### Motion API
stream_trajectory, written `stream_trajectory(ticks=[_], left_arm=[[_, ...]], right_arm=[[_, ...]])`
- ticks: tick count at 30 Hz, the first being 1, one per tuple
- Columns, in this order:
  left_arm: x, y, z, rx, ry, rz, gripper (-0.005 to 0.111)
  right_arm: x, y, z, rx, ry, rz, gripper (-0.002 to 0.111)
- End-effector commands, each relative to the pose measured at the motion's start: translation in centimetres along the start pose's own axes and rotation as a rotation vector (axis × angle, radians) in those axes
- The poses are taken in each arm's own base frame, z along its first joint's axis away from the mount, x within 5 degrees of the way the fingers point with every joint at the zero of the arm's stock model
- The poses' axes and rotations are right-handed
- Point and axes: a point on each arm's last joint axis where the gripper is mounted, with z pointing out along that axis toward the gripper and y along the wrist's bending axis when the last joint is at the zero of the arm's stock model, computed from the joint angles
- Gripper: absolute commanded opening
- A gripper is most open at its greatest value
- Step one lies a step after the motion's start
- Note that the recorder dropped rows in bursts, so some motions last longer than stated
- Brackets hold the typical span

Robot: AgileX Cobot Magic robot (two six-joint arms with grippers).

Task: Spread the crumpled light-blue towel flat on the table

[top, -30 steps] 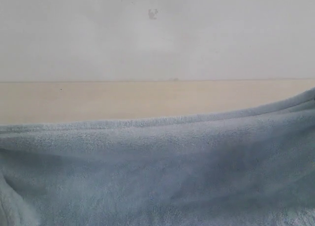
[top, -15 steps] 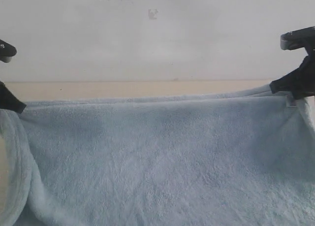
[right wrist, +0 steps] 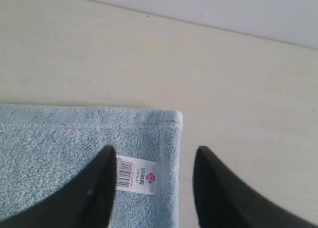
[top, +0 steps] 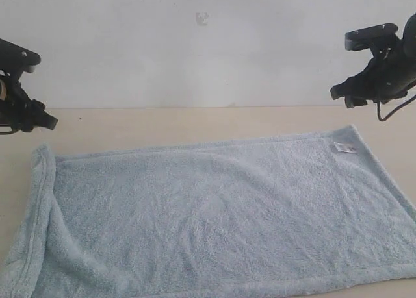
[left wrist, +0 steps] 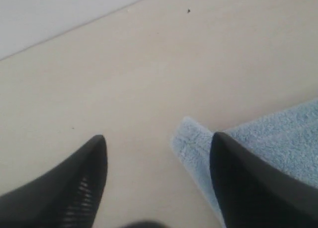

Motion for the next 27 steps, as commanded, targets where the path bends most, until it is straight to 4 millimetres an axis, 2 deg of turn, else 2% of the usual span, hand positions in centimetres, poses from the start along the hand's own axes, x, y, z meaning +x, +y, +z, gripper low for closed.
stream_trajectory(ticks=[1,4,7,11,17,22,27], left_arm=[[-1.2,1.8,-4.0,-0.046,-0.027,-0.079,0.043],[-0.8,2.2,-7.3,-0.026,-0.046,-0.094,0.021],[0.0,2.3,-10.8,0.020,-0.083,-0.121,0.005],[2.4,1.6,-14.5,0.115,-0.094,-0.213,0.004],[6.3,-0.3,-18.6,0.304,-0.049,-0.296,0.004],[9.1,-2.2,-20.2,0.468,0.022,-0.272,0.004],[11.5,-3.3,-19.9,0.510,0.121,-0.255,0.007]], right_arm=[[-1.2,-0.5,-3.9,0.008,-0.033,0.006,0.020],[-0.8,-0.5,-7.0,0.017,-0.080,0.006,0.002],[0.8,-0.2,-10.3,0.024,-0.122,0.006,0.000],[3.9,0.7,-13.8,-0.008,-0.125,0.069,0.000],[9.0,2.7,-19.1,-0.135,-0.138,0.262,0.000],[13.0,4.6,-24.9,-0.191,-0.254,0.254,0.000],[15.8,6.2,-30.3,-0.274,-0.352,0.187,0.000]])
